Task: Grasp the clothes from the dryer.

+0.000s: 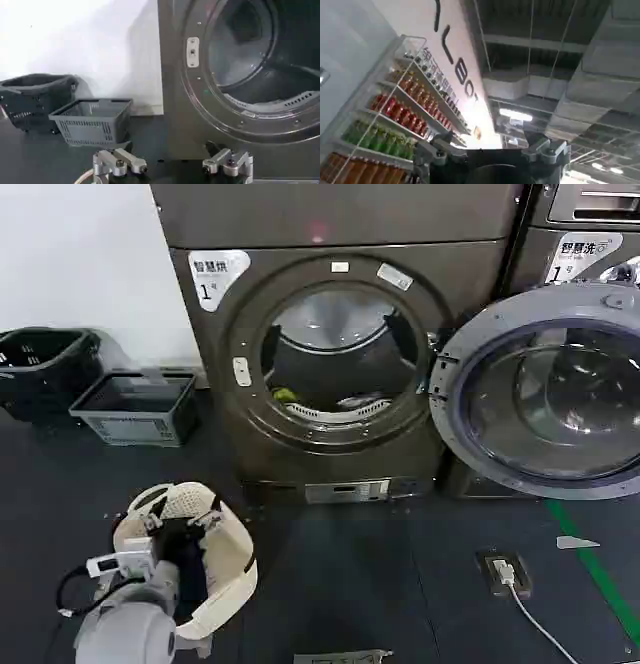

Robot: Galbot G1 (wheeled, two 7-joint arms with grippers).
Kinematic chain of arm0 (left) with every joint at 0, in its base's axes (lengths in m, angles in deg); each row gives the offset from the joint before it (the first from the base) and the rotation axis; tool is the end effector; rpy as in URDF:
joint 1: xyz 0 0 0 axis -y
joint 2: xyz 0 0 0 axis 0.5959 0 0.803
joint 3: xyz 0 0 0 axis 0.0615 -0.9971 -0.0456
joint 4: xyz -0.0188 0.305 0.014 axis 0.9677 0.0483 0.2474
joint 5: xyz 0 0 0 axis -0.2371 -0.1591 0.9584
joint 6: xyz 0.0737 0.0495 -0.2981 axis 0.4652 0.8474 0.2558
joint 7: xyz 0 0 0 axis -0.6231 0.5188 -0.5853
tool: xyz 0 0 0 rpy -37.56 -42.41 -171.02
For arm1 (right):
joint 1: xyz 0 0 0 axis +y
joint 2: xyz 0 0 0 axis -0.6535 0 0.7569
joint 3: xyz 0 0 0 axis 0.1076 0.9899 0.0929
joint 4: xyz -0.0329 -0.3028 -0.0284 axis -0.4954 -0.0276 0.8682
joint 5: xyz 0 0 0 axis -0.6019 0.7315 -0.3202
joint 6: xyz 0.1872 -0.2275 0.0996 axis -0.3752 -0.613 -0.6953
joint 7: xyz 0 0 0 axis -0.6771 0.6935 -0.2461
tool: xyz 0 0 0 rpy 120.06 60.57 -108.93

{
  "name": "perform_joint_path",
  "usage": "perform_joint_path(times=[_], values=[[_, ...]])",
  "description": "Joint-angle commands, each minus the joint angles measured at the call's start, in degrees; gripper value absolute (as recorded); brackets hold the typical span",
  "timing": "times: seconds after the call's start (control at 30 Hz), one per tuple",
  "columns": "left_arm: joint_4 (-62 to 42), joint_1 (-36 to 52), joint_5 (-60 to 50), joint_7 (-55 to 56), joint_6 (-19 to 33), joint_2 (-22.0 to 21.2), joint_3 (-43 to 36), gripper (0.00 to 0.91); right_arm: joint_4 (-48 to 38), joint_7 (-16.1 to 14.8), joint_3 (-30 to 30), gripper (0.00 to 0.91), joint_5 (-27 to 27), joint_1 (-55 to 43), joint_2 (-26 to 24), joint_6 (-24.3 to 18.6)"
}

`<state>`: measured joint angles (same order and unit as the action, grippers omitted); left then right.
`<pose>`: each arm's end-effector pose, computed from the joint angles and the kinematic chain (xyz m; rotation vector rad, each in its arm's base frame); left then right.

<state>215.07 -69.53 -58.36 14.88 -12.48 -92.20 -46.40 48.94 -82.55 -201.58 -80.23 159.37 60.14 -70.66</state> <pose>0.1972 0.0221 -0.1629 0.1200 -2.8331 -0.1091 -0.0547 -0.3928 0.0149 1.6459 2.2319 -0.8760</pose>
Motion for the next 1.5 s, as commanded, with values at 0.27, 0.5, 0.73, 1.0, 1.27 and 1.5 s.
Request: perform_joint_path(times=[0.27,0.5,0.73,1.0,1.27,1.5], values=[[0.65,-1.04,-0.06,-0.18,-2.8,0.01,-0.05,0.907,-1.4,2.48,0.35,0.907,-1.15,-0.05,-0.19,-2.28],[1.12,-2.27,0.18,-0.56,-2.8,0.06,0.01,0.907,-1.04,3.22,0.57,0.907,-1.26,-0.05,0.18,-2.06],[1.27,-2.31,0.28,-0.59,-2.8,0.14,0.02,0.907,-0.6,4.26,1.09,0.907,-1.55,-0.62,0.07,-1.31],[2.03,-2.63,0.43,-0.62,-2.8,0.03,-0.06,0.907,-0.26,5.24,1.45,0.907,-1.77,-1.04,0.13,-1.23],[2.28,-3.42,0.47,-0.76,-2.8,0.1,-0.02,0.907,-0.3,5.4,1.55,0.907,-2.23,-1.22,0.47,-1.22],[2.13,-3.51,0.49,-0.84,-2.8,0.04,-0.1,0.907,-0.17,5.57,1.54,0.907,-2.62,-1.05,0.5,-1.28]])
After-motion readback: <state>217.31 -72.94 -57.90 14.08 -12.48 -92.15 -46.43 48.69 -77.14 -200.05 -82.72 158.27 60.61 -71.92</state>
